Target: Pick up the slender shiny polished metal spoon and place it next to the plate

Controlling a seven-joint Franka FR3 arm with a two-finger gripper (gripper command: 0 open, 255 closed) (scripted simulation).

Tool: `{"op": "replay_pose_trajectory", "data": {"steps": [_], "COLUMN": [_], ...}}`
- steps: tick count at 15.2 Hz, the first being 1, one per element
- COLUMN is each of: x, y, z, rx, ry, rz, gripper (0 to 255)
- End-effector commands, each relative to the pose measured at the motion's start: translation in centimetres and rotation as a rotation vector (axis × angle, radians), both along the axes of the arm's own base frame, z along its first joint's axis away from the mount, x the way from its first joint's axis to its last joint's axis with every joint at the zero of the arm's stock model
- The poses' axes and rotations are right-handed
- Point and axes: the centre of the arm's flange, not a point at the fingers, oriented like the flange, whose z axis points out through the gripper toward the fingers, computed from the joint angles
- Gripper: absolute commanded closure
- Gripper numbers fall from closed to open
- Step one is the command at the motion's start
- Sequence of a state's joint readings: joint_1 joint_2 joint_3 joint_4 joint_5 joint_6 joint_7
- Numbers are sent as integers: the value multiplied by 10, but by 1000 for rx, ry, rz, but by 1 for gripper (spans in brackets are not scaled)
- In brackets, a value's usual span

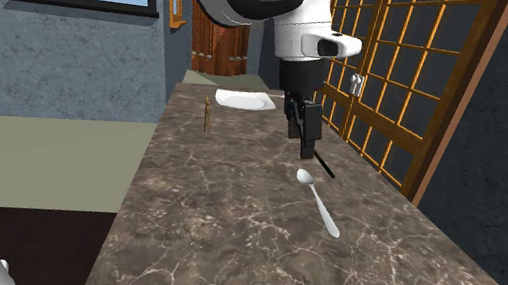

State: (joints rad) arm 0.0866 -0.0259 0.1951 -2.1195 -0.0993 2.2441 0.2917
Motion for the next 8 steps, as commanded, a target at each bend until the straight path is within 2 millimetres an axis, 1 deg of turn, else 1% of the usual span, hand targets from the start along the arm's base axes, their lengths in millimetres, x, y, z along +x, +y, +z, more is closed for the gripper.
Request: {"op": "replay_pose_trajectory", "data": {"steps": [1, 7, 8], "x": [13, 59, 63], "y": [16, 63, 68], "z": [-16, -62, -67], "rx": [2, 7, 8], "ry": [3, 11, 12], "rz": [5, 18, 20], "gripper": [0, 0, 0]}}
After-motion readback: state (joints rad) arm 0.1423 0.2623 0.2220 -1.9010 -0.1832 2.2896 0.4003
